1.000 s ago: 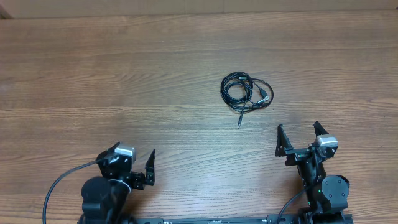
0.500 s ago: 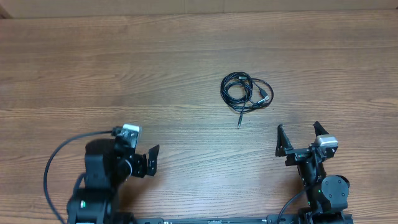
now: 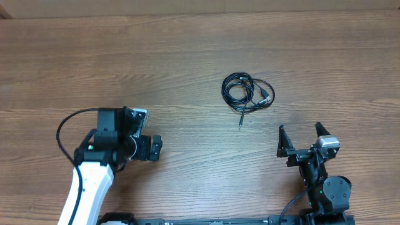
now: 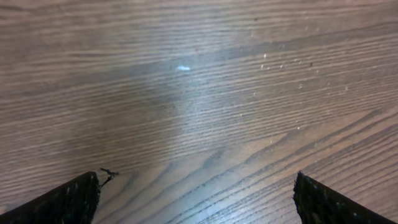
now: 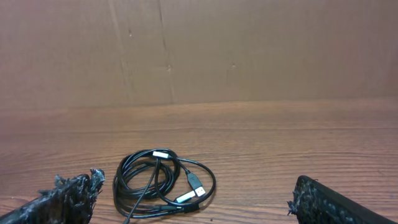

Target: Untangle cables

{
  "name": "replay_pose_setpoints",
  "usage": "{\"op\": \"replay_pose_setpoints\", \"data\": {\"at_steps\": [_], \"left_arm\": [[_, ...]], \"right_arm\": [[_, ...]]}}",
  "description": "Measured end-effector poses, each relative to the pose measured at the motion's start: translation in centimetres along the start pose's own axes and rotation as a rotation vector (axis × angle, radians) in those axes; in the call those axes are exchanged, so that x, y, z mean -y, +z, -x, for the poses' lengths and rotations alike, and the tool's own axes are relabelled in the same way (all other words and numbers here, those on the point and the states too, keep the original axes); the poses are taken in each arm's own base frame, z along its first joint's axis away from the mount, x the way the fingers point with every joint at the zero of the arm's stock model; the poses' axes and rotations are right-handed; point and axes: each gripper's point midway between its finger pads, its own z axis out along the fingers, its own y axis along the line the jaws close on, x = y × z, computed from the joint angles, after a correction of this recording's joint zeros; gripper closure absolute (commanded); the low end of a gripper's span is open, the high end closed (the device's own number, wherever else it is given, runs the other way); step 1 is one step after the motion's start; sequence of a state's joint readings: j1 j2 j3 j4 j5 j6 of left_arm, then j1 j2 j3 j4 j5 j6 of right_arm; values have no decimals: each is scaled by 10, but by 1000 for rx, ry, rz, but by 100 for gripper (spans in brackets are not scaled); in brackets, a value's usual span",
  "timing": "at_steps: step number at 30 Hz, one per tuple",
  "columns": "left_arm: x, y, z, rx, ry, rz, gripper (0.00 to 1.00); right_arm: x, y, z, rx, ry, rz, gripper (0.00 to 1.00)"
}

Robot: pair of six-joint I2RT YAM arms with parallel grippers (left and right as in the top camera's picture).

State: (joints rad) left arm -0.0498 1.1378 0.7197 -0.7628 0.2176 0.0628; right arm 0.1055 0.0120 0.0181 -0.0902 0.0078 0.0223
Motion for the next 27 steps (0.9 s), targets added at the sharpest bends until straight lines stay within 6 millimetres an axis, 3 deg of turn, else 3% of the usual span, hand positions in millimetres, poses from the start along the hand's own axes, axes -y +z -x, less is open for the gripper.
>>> {"op": "replay_pose_setpoints", "data": {"at_steps": [27], "left_arm": [[4, 0, 7, -20, 10, -11, 1]], "right_arm": [[0, 0, 0, 1, 0, 0, 0]]}}
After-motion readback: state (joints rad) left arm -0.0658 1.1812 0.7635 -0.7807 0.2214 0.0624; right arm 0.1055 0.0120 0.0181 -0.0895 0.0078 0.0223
